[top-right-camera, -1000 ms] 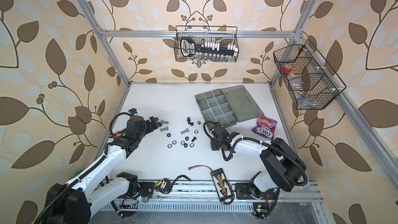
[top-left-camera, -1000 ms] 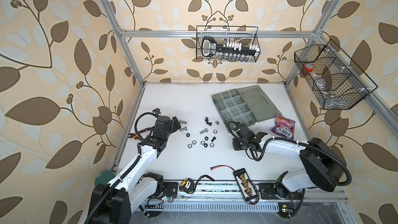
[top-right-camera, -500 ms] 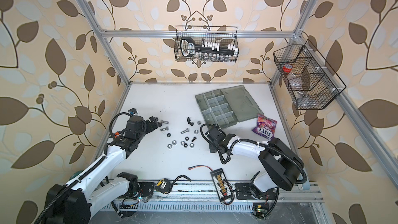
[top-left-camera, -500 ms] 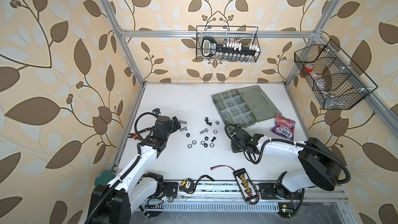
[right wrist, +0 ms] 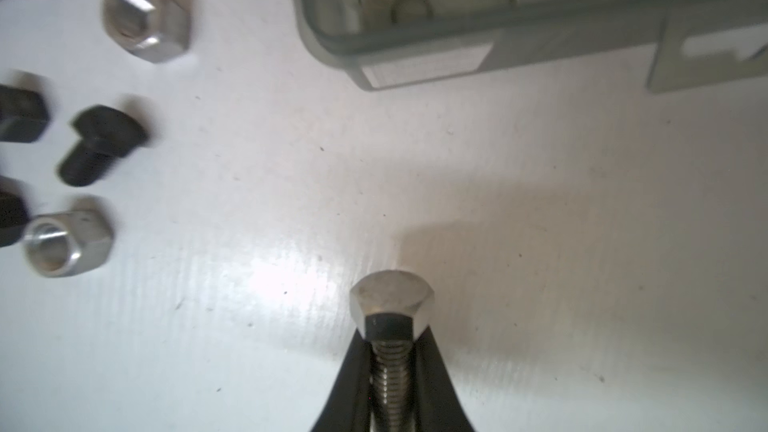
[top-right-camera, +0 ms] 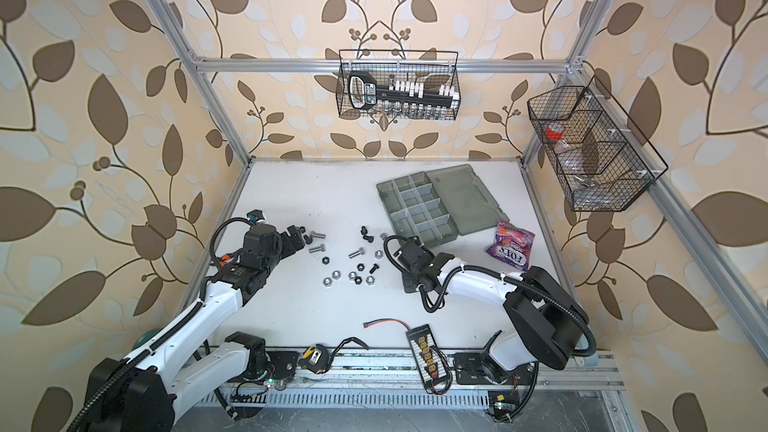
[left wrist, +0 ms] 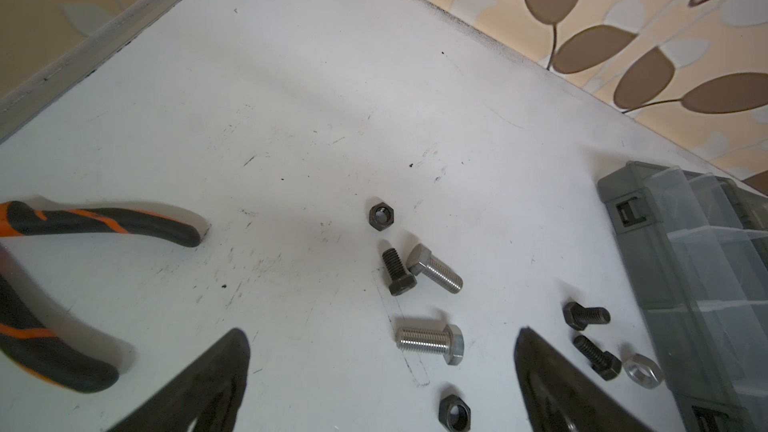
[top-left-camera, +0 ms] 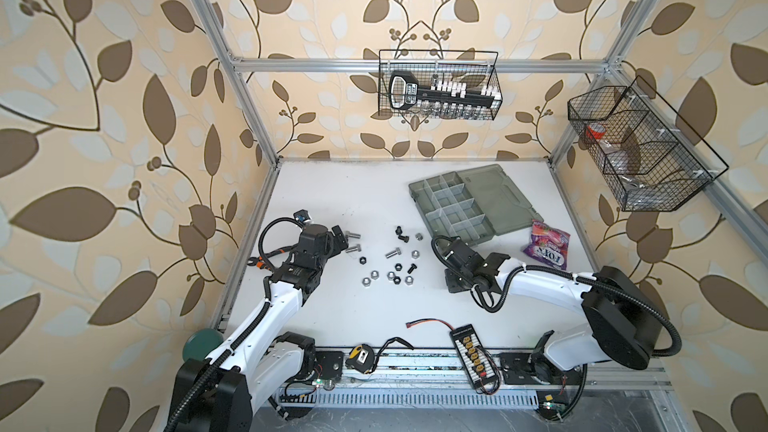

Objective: Sort the screws and nuts into containers
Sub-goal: 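Carry the silver bolt into a box compartment and open the right gripper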

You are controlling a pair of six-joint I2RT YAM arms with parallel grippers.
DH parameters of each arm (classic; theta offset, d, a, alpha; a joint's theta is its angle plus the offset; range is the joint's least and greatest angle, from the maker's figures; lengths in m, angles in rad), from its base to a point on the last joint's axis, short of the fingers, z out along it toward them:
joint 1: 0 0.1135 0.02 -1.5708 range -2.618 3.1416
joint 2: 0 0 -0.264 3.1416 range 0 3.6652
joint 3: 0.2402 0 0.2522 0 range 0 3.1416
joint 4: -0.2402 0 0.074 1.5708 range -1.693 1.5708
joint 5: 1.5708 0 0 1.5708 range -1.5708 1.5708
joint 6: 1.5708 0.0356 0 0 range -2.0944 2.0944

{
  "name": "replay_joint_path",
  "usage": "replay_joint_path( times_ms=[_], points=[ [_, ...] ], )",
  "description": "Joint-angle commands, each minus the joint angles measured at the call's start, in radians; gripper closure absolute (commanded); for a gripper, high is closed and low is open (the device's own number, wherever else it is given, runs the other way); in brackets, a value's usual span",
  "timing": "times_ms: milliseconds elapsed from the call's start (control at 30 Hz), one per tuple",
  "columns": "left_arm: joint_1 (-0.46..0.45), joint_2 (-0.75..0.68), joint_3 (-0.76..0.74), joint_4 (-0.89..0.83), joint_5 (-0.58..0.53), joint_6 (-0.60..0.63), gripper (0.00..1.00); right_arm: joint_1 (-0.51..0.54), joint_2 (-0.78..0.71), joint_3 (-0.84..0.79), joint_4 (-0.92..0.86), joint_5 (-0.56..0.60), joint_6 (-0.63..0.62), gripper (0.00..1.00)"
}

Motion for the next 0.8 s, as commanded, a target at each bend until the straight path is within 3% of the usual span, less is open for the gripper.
replay_joint_path(
  times_ms=[0, 267, 433, 767],
  points=[
    [-0.003, -0.02, 0.05, -0.004, -0.048, -0.016, 0.01, 0.004, -0.042, 0.094, -0.026, 0.015, -0.059, 1.0],
    [-0.003, -0.041, 0.044, -0.008, -0.096, -0.054, 0.01, -0.049, 0.068, 0.311, -0.032, 0.099, -0.138, 1.0],
    [-0.004, -0.06, 0.043, -0.013, -0.094, -0.052, 0.01, -0.133, 0.164, 0.403, -0.032, 0.055, -0.162, 1.0],
    [-0.003, -0.055, 0.039, -0.038, -0.12, -0.109, 0.01, -0.197, 0.28, 0.453, -0.034, 0.029, -0.199, 1.0]
  ],
)
